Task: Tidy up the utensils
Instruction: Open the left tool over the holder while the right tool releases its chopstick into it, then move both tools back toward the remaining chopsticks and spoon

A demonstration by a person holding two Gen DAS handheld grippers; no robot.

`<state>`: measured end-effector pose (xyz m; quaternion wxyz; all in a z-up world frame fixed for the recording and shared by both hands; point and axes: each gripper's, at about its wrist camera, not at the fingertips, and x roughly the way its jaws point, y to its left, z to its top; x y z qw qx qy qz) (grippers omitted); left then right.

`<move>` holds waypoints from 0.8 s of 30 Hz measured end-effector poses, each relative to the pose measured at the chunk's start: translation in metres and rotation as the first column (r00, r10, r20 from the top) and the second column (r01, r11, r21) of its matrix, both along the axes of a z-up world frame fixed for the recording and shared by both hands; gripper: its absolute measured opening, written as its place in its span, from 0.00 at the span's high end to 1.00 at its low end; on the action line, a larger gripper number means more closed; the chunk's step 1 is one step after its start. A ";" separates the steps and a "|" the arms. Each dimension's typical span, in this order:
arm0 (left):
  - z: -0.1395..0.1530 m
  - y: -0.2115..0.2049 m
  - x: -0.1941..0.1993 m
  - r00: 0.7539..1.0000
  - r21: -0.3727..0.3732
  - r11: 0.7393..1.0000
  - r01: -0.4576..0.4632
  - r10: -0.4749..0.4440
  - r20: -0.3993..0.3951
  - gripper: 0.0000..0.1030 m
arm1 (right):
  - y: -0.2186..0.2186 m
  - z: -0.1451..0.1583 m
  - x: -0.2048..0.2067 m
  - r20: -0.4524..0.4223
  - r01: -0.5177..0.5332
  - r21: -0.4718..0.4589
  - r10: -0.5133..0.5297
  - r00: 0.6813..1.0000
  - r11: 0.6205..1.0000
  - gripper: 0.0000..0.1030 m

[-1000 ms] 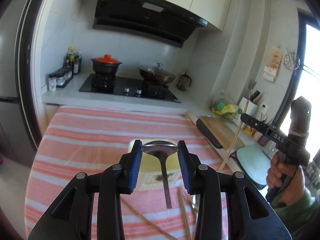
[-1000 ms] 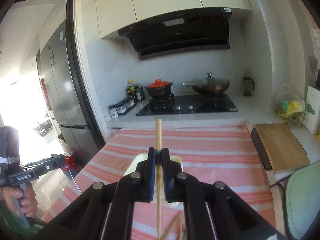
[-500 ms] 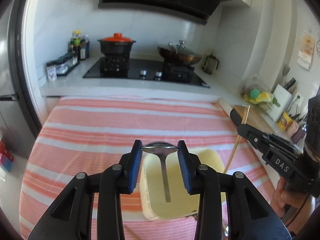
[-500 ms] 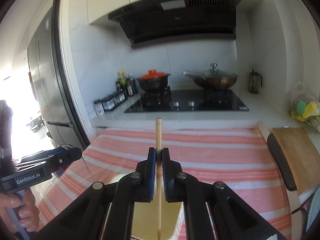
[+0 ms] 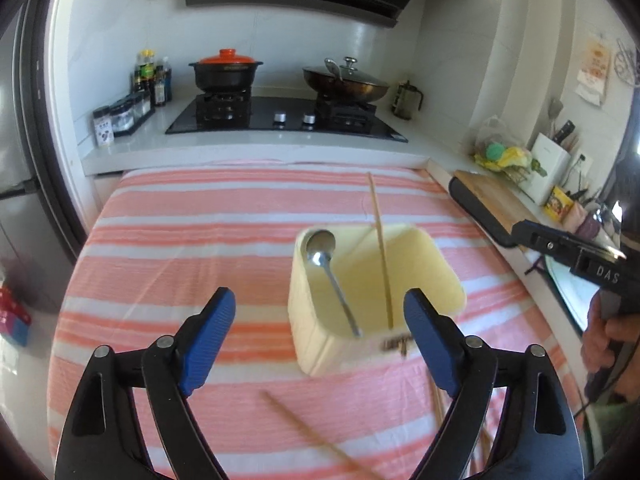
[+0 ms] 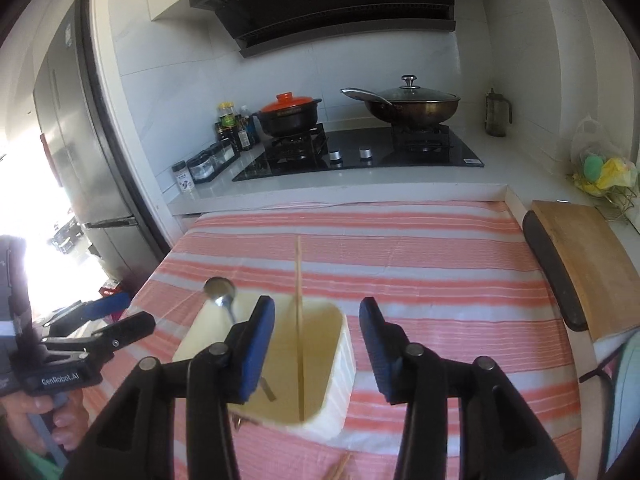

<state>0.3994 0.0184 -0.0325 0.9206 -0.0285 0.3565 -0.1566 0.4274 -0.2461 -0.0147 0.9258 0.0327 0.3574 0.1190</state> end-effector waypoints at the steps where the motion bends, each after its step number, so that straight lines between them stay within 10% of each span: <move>1: -0.008 0.007 -0.018 1.000 0.014 1.000 0.008 -0.008 -0.016 0.11 | -0.007 -0.001 -0.019 -0.010 -0.012 -0.003 0.012 1.000 1.000 0.56; 12: -0.116 0.026 -0.184 0.977 0.003 0.999 -0.053 0.053 -0.209 0.11 | -0.086 -0.128 -0.237 -0.091 0.265 -0.136 -0.278 0.956 0.955 0.56; 24: -0.131 -0.008 -0.184 0.970 -0.002 0.999 -0.049 0.047 -0.239 0.11 | -0.097 -0.158 -0.250 -0.077 0.324 -0.203 -0.345 0.935 0.924 0.56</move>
